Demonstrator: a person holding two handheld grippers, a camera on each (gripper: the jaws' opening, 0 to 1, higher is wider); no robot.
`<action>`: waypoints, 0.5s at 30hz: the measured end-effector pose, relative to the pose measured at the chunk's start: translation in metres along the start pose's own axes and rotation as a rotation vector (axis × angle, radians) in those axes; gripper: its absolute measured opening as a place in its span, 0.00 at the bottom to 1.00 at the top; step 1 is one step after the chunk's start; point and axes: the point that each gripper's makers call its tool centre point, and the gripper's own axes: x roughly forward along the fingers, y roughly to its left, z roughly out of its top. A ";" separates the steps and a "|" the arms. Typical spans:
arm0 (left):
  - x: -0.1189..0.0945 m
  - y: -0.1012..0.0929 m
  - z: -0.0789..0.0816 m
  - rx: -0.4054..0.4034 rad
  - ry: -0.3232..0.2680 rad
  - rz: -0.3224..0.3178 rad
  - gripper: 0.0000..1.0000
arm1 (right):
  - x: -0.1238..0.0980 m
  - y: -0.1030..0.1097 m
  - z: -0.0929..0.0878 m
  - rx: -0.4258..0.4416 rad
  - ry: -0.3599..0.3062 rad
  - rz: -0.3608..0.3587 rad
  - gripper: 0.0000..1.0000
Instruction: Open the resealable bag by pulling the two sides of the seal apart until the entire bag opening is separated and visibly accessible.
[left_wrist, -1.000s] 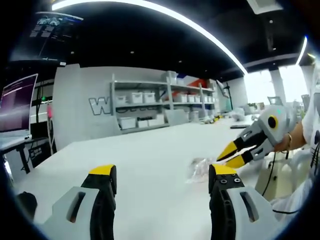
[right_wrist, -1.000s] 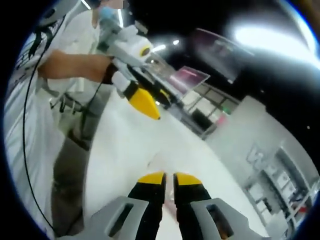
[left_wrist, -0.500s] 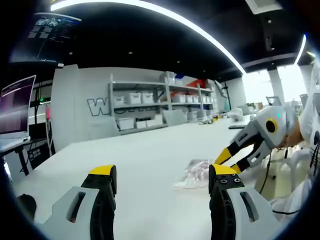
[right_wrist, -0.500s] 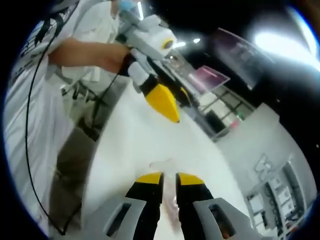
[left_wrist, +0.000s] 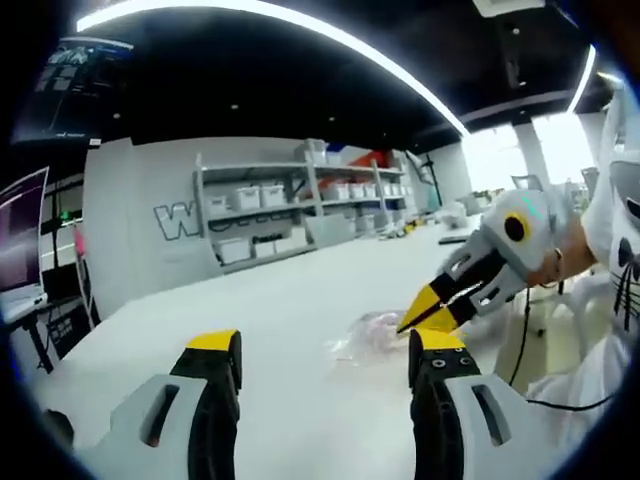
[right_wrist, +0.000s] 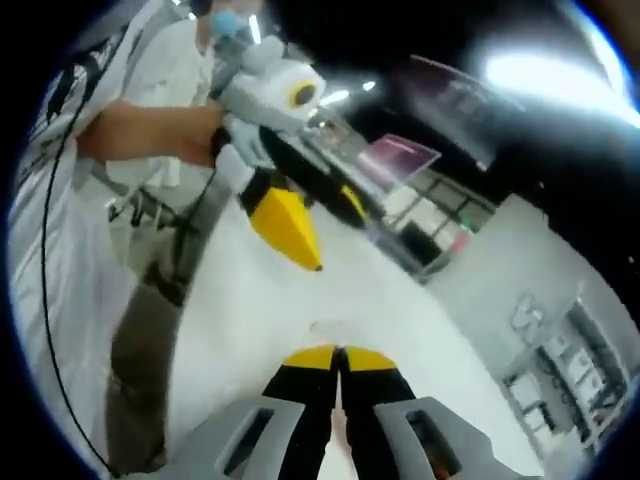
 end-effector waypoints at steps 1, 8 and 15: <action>0.000 -0.001 0.001 0.018 -0.005 -0.004 0.60 | -0.002 -0.005 0.002 0.060 -0.026 -0.017 0.00; 0.005 -0.011 0.007 0.269 -0.022 -0.027 0.33 | -0.016 -0.033 0.010 0.395 -0.167 -0.070 0.00; 0.025 -0.037 0.018 0.720 -0.024 -0.041 0.15 | -0.020 -0.033 0.006 0.485 -0.200 -0.062 0.00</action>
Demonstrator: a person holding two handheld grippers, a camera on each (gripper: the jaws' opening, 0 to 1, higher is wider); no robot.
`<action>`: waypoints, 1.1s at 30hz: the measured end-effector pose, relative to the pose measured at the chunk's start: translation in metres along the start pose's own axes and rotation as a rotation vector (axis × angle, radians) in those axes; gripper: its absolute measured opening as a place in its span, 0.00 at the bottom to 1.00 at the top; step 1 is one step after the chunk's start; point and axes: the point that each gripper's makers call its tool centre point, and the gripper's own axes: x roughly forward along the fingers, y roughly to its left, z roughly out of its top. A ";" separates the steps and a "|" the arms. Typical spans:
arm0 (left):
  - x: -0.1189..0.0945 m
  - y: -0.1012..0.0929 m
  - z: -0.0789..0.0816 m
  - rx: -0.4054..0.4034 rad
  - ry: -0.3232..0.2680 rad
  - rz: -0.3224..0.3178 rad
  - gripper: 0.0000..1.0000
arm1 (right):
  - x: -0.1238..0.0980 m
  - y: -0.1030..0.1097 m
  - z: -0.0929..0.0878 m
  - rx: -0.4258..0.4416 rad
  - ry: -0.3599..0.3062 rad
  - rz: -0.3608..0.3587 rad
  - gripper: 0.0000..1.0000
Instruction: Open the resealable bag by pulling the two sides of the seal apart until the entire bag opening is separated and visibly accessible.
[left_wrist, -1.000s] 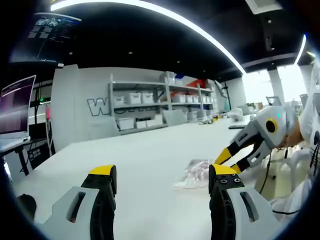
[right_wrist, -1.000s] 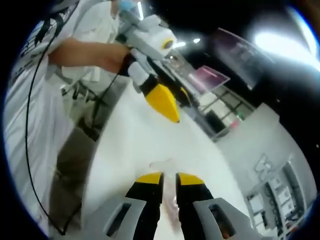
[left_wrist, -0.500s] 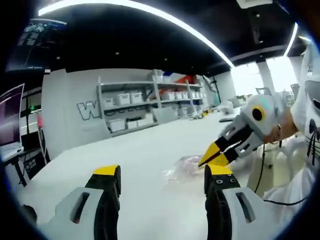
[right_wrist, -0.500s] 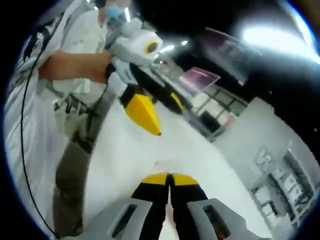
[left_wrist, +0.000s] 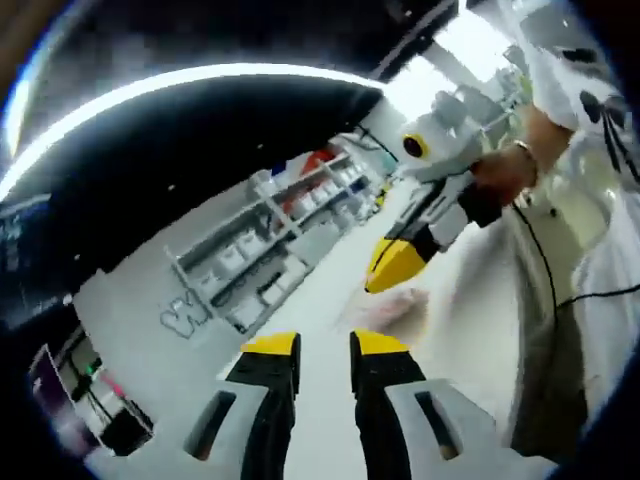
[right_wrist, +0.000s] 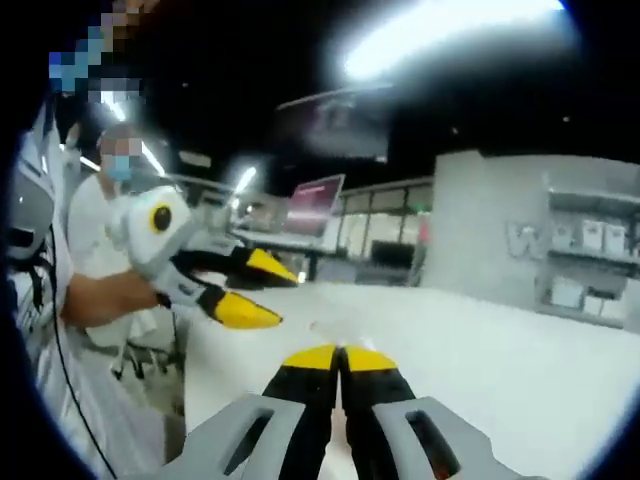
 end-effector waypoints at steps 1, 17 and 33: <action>0.003 -0.003 0.000 0.081 0.017 -0.010 0.11 | 0.000 -0.001 0.000 0.009 -0.005 -0.003 0.00; 0.023 -0.008 0.001 0.362 0.071 0.032 0.09 | -0.005 -0.004 0.003 0.070 -0.044 -0.009 0.00; 0.025 -0.013 -0.004 0.471 0.104 0.030 0.10 | -0.004 -0.001 0.004 0.073 -0.044 -0.012 0.00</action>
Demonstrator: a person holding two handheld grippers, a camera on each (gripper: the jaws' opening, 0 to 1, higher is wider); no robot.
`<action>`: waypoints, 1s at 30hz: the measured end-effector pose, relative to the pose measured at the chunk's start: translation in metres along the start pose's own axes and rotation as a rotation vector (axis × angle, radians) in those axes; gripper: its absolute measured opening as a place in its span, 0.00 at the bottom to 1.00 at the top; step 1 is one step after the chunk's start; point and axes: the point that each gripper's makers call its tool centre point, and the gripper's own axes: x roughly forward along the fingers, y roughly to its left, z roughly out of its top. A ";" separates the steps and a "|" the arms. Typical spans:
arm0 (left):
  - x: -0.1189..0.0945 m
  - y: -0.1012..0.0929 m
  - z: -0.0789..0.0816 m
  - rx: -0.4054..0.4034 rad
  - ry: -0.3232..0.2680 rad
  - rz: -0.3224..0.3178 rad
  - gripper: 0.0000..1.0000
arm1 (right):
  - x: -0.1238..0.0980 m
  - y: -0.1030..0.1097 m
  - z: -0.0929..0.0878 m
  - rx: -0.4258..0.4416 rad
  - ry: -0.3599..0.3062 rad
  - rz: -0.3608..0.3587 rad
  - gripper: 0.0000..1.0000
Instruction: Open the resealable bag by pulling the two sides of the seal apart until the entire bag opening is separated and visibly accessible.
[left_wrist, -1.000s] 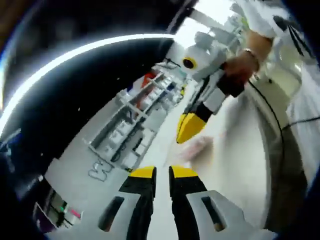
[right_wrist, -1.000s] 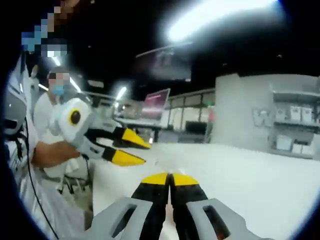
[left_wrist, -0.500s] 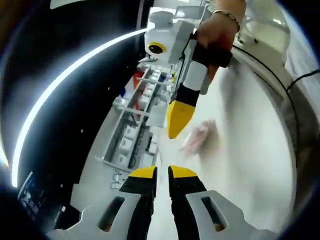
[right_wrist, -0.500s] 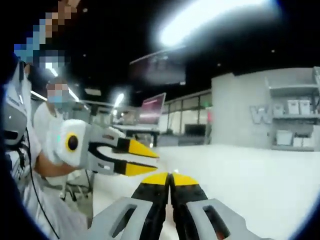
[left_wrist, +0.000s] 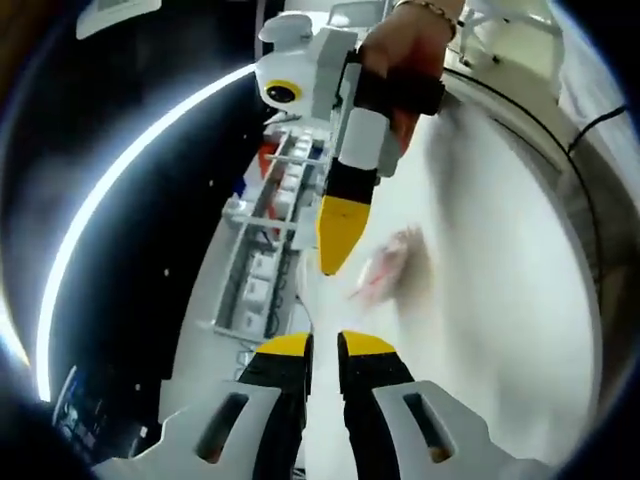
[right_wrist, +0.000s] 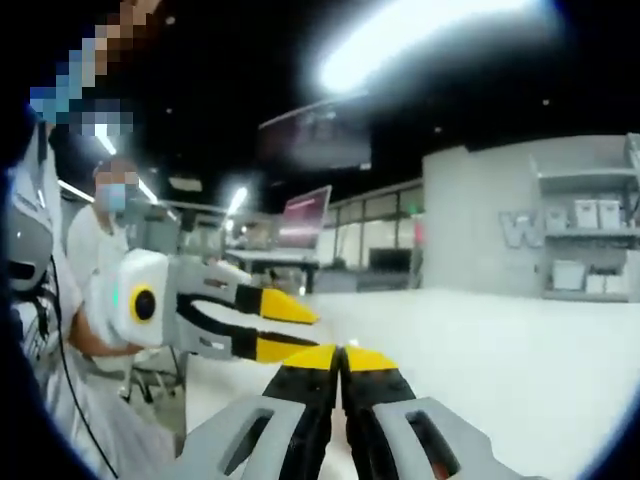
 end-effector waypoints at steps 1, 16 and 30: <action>0.001 -0.001 -0.001 0.006 0.003 -0.003 0.10 | 0.000 0.000 0.000 -0.001 0.001 0.002 0.00; 0.006 -0.010 0.000 0.087 0.011 -0.029 0.10 | 0.001 -0.004 -0.001 0.021 0.000 0.005 0.00; 0.008 -0.001 0.002 0.095 0.006 0.010 0.09 | 0.001 0.000 -0.003 0.025 0.006 0.021 0.00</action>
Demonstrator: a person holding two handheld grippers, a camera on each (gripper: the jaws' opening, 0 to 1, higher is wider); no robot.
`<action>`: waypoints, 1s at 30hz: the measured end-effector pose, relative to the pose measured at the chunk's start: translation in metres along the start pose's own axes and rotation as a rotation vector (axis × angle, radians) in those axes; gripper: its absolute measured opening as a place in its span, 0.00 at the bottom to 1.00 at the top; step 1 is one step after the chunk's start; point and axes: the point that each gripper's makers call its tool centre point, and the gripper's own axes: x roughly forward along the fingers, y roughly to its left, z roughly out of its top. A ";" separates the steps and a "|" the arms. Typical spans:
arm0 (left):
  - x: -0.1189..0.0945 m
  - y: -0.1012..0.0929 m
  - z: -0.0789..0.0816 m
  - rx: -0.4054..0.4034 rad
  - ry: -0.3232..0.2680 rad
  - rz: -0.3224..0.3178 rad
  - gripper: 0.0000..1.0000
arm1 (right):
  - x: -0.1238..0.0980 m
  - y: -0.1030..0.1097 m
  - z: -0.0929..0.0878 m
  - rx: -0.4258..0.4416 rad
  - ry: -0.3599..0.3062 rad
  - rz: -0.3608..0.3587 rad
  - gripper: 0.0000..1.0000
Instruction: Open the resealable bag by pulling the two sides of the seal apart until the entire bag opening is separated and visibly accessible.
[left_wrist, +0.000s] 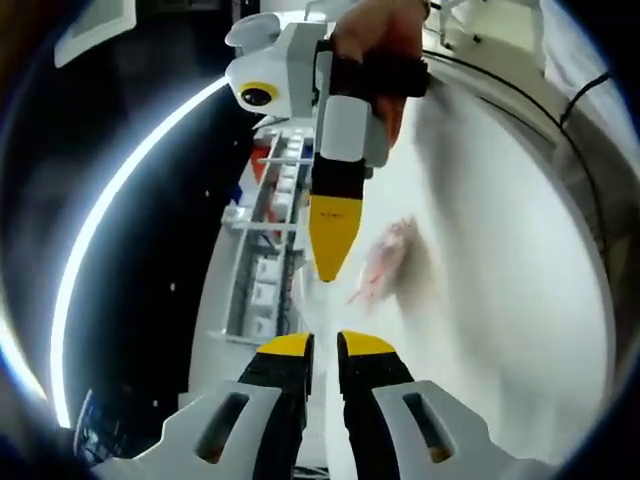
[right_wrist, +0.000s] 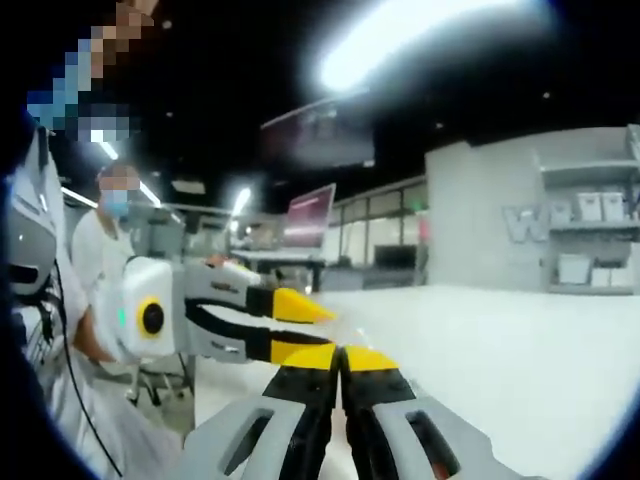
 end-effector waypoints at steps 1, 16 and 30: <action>0.001 -0.001 0.000 0.004 0.002 -0.002 0.09 | 0.000 0.000 0.000 0.000 0.001 0.002 0.00; -0.001 0.007 -0.002 0.003 0.003 0.039 0.01 | 0.001 0.006 -0.002 -0.006 0.009 0.016 0.00; -0.005 0.002 -0.002 0.004 0.008 0.041 0.00 | -0.008 0.006 -0.005 0.046 0.027 0.025 0.06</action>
